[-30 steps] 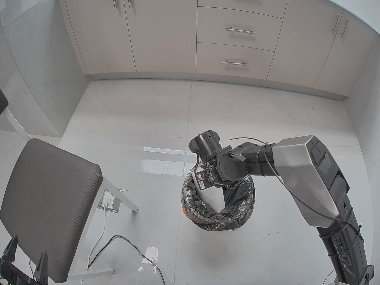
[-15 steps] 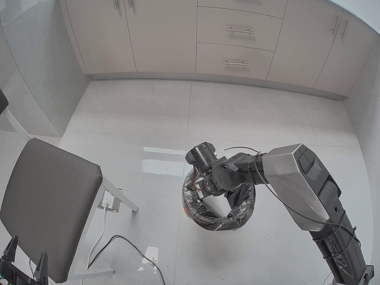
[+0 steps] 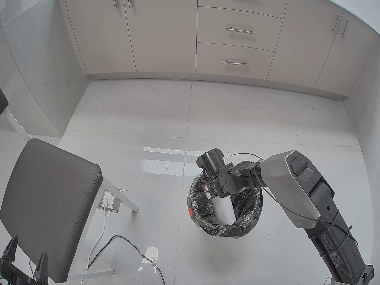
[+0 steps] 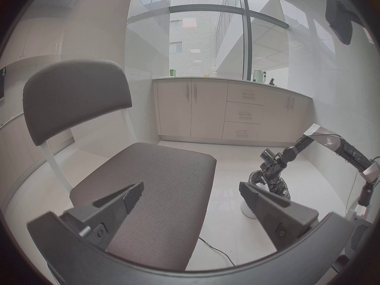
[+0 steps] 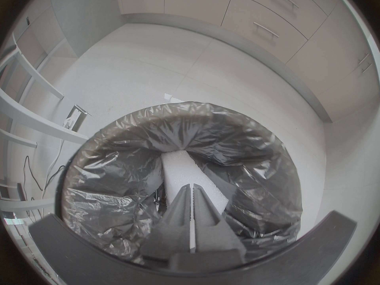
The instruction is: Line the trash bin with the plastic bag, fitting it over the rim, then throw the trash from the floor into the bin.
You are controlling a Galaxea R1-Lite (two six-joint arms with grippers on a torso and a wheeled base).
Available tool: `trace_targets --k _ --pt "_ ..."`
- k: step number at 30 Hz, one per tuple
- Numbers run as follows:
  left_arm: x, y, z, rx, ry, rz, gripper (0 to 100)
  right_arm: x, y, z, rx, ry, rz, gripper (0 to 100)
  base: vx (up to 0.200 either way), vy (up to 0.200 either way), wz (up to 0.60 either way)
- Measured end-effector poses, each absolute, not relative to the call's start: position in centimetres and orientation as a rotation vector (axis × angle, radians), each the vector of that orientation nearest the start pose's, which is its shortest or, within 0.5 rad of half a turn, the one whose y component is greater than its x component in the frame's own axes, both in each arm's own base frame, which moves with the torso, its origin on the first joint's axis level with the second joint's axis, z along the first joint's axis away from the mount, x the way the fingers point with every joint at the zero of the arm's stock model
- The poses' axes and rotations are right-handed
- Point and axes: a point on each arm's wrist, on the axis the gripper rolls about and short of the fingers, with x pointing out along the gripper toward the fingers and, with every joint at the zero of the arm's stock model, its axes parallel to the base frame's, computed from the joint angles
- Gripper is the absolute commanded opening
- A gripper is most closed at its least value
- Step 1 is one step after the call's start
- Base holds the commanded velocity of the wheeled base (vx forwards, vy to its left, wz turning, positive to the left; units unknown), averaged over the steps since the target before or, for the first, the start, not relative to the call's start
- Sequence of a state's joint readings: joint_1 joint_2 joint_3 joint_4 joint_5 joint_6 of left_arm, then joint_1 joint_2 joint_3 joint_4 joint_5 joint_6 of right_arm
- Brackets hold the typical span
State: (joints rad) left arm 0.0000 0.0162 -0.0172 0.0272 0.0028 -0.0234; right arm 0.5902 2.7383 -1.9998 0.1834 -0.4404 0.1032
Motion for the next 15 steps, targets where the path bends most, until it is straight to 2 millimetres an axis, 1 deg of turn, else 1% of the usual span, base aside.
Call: trace_targets --k 7,10,15 --pt "-2.3 0.0 7.8 -0.024 0.026 0.003 100 44.5 27.2 -4.3 -0.37 0.78 0.092 0 0.0 0.0 0.0" --pt "-2.3 0.0 7.8 -0.024 0.025 0.003 100 44.5 27.0 -4.8 -0.378 0.791 0.09 0 0.0 0.0 0.0" --pt "-2.3 0.0 7.8 -0.024 0.026 0.003 100 44.6 26.9 -4.8 -0.378 0.793 0.087 0 0.0 0.0 0.0"
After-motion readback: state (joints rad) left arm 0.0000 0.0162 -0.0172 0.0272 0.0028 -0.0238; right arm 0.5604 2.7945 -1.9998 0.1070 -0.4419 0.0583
